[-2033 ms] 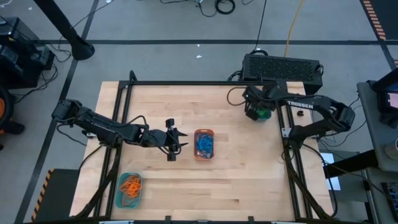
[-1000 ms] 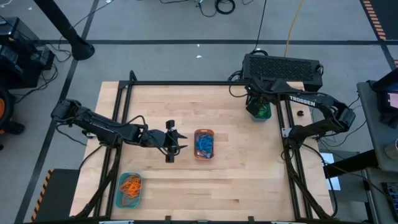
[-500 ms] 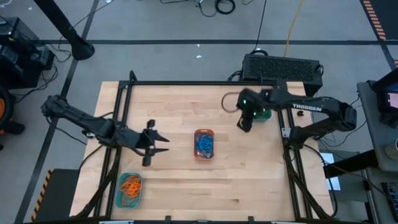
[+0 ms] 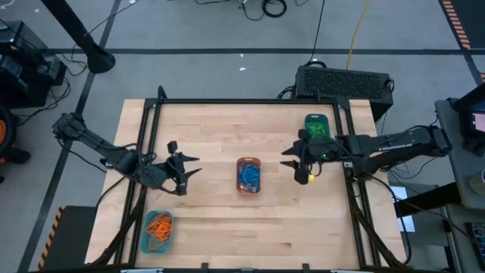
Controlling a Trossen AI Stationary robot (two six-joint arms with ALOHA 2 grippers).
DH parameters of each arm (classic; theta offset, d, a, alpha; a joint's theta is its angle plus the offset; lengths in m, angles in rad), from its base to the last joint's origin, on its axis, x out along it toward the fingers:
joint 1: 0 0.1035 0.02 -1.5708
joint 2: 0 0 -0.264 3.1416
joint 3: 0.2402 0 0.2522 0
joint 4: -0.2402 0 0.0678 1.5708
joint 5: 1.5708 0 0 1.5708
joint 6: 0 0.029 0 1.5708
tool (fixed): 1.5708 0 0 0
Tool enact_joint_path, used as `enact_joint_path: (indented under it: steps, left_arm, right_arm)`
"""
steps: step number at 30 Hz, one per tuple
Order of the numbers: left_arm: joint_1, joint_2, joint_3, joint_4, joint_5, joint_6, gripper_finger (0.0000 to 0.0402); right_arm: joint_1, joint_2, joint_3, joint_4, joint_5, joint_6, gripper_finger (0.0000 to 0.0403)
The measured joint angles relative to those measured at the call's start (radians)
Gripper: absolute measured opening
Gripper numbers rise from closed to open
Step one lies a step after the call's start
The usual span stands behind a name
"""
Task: Sort rubber bands into baskets
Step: Return to Home Position
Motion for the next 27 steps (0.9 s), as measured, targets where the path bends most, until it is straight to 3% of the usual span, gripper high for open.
enact_joint_path:
  steps: [2, 9, 14, 20, 24, 27]
  left_arm:
    - [0.005, 0.000, -0.046, 0.055, -0.041, -0.011, 0.0169]
    - [0.073, -0.002, -0.178, 0.293, -0.045, -0.029, 0.0169]
    - [0.216, -0.026, -0.198, 0.363, 0.005, -0.029, 0.0169]
    - [0.379, -0.044, -0.199, 0.359, 0.208, 0.003, 0.0169]
    - [0.433, -0.071, -0.203, 0.331, 0.272, -0.008, 0.0169]
    - [0.439, -0.108, -0.265, 0.372, 0.278, -0.043, 0.0169]
  right_arm:
    - [0.012, -0.034, -0.058, 0.073, 0.000, -0.022, 0.0155]
    - [-0.001, -0.160, -0.195, 0.148, 0.021, -0.172, 0.0155]
    - [-0.073, -0.219, -0.328, 0.456, 0.043, -0.307, 0.0155]
    - [-0.200, -0.242, -0.462, 0.627, -0.111, -0.294, 0.0155]
    - [-0.258, -0.245, -0.517, 0.680, -0.261, -0.211, 0.0155]
    - [-0.275, -0.251, -0.541, 0.689, -0.304, -0.179, 0.0155]
